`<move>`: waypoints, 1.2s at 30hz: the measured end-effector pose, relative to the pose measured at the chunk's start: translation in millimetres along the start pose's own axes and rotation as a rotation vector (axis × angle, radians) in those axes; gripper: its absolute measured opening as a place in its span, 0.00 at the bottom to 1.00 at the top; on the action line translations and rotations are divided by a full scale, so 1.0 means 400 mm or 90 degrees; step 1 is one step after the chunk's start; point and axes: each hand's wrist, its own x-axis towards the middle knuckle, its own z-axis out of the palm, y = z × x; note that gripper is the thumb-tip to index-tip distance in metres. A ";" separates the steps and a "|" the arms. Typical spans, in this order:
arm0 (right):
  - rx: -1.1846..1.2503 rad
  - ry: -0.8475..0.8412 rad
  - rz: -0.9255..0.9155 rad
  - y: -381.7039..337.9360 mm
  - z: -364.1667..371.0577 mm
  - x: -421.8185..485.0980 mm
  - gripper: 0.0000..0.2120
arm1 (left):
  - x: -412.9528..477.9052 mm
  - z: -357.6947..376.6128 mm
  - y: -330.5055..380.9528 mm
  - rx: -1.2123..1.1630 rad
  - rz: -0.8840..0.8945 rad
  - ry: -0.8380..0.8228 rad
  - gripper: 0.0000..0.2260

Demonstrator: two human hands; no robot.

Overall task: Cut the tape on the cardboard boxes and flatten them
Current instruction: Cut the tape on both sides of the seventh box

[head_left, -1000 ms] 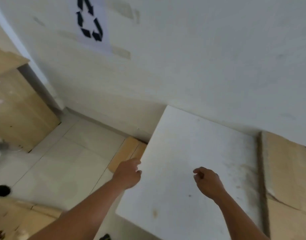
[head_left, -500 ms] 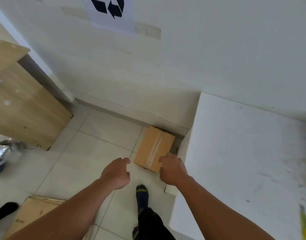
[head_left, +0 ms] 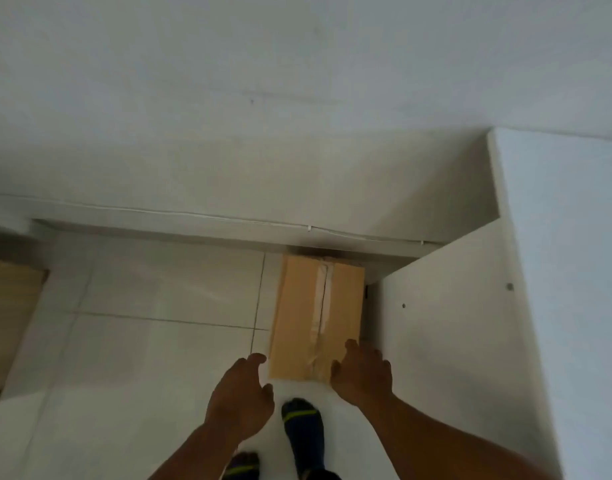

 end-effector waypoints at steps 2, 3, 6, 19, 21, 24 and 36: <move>0.058 0.024 0.047 0.002 0.060 0.104 0.29 | 0.121 0.042 -0.021 0.004 0.007 -0.013 0.24; 0.088 0.048 0.067 0.007 0.090 0.158 0.31 | 0.183 0.067 -0.031 0.002 0.013 -0.017 0.25; 0.200 0.113 0.132 0.037 0.164 0.298 0.37 | 0.365 0.148 -0.054 -0.054 0.007 -0.023 0.33; 0.663 0.017 0.183 0.124 0.336 0.444 0.48 | 0.609 0.306 -0.085 -0.457 -0.123 -0.074 0.36; 0.701 0.018 0.181 0.110 0.306 0.389 0.45 | 0.556 0.256 -0.086 -0.525 -0.139 -0.076 0.33; 0.731 0.040 0.155 0.088 0.241 0.281 0.50 | 0.434 0.141 -0.090 -0.601 -0.132 -0.070 0.39; 0.876 -0.014 -0.150 -0.003 -0.268 -0.463 0.43 | -0.256 -0.401 0.029 -0.703 0.095 -0.081 0.50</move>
